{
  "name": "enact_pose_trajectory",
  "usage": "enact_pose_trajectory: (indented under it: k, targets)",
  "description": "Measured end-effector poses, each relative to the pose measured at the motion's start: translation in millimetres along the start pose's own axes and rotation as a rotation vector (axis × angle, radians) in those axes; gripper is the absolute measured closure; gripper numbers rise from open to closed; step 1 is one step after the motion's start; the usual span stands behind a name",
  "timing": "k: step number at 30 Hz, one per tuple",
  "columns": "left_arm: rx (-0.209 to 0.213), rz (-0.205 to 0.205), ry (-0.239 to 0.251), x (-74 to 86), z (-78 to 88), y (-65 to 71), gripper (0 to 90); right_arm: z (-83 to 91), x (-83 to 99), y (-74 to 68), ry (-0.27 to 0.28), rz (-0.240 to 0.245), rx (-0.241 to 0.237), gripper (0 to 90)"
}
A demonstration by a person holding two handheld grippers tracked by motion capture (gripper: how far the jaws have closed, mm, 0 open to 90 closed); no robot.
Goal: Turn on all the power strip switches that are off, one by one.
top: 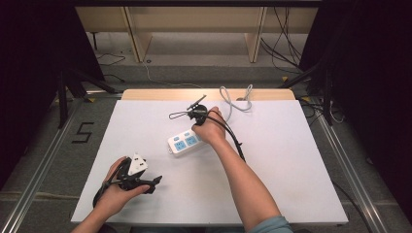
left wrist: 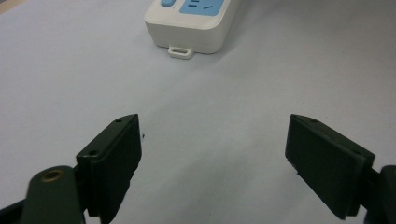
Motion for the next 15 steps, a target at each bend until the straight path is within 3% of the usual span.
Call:
enact_pose_trajectory:
  k: [15]
  targets:
    - [0.000,0.007,0.005,-0.9,-0.6,0.9,18.5,10.2,-2.0,-9.8,0.005,0.022,-0.029,90.0]
Point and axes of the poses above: each handheld gripper's, and its own axes: z roughly backward along the jaws, x roughly out of its underside, y roughly to its right, the point moved 9 cm from there along -z, roughly forward along the jaws, and after that the axes turned 11 degrees about -z, right-handed, at the moved point
